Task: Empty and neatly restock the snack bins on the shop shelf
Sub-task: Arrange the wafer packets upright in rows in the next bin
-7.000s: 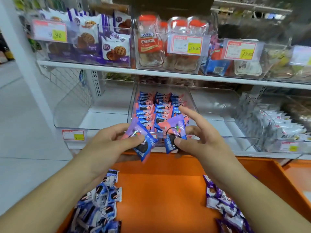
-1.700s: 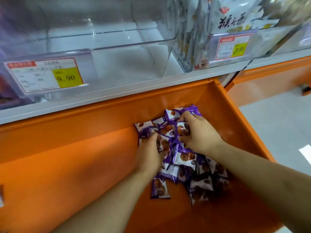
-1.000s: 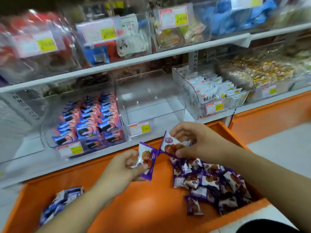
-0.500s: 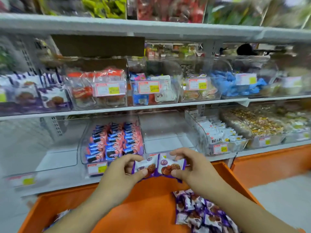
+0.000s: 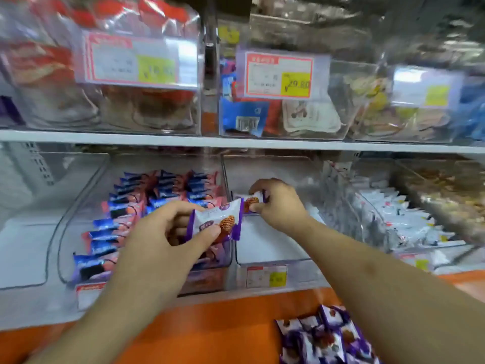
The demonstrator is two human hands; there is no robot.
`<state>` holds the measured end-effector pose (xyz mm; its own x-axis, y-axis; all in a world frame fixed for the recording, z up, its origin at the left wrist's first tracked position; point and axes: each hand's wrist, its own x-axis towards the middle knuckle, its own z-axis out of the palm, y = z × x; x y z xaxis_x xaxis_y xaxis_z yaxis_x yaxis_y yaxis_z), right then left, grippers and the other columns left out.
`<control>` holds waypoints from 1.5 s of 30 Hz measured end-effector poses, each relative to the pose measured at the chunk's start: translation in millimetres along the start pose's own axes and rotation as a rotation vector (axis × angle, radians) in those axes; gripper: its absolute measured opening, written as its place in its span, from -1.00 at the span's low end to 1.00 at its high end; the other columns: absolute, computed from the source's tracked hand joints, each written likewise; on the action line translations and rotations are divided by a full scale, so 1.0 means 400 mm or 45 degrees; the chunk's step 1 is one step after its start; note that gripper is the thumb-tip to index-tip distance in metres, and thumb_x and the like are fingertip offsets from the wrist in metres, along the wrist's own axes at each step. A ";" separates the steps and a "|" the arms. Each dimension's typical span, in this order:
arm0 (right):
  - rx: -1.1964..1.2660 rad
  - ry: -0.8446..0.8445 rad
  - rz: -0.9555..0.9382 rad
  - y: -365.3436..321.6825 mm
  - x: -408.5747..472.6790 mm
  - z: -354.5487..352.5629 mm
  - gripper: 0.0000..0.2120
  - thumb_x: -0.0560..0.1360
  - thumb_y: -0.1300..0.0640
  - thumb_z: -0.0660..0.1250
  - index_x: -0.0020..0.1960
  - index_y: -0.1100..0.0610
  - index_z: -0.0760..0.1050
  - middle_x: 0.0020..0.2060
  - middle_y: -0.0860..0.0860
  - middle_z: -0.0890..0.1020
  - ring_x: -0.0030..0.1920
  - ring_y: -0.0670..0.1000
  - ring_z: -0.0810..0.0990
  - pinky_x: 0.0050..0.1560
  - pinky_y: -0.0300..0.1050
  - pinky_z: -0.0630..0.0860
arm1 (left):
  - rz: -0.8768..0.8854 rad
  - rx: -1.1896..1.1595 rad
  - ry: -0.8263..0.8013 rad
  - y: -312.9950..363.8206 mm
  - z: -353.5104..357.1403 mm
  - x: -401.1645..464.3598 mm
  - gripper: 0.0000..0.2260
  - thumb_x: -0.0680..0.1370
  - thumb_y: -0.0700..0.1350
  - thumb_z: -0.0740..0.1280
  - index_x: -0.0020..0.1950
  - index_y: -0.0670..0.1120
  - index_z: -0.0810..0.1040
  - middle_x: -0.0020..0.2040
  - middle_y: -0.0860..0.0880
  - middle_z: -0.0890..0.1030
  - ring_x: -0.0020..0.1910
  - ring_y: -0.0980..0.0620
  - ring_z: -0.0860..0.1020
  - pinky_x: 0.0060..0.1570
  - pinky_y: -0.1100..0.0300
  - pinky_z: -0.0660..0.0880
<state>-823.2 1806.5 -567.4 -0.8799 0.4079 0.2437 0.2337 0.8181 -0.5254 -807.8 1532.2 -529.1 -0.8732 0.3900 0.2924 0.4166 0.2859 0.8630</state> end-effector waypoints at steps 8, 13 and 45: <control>-0.236 -0.009 -0.067 0.076 0.161 0.166 -0.93 0.53 0.02 0.46 -0.02 -0.09 0.60 0.04 0.05 0.50 -0.11 0.09 0.54 -0.11 -0.17 0.48 | -0.098 -0.143 0.025 -0.046 0.037 0.002 -0.85 0.42 0.01 0.57 -0.06 0.13 0.67 -0.19 0.32 0.68 -0.13 0.34 0.62 -0.18 0.49 0.50; -0.358 -0.006 -0.001 0.061 0.173 0.159 -0.77 0.50 0.08 0.51 0.13 -0.12 0.62 0.06 -0.01 0.30 0.15 0.15 0.51 0.05 -0.01 0.58 | -0.151 -0.170 -0.007 -0.049 0.026 -0.010 -0.82 0.39 0.00 0.59 -0.06 0.17 0.68 -0.18 0.26 0.71 -0.12 0.30 0.65 -0.17 0.53 0.47; -0.034 0.025 -0.064 0.166 0.079 -0.004 -0.75 0.44 0.20 0.55 0.01 -0.06 0.58 -0.01 -0.03 0.64 -0.05 0.01 0.61 -0.06 -0.08 0.58 | 0.403 1.049 -0.329 -0.072 0.134 0.101 -0.36 0.64 0.38 -0.03 0.66 0.12 0.21 0.65 0.17 0.13 0.63 0.19 0.04 0.48 0.14 -0.10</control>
<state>-834.8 1874.4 -593.4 -0.8825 0.3737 0.2856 0.2005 0.8482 -0.4903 -841.5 1586.8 -564.3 -0.6452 0.7116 0.2781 0.7618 0.6271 0.1626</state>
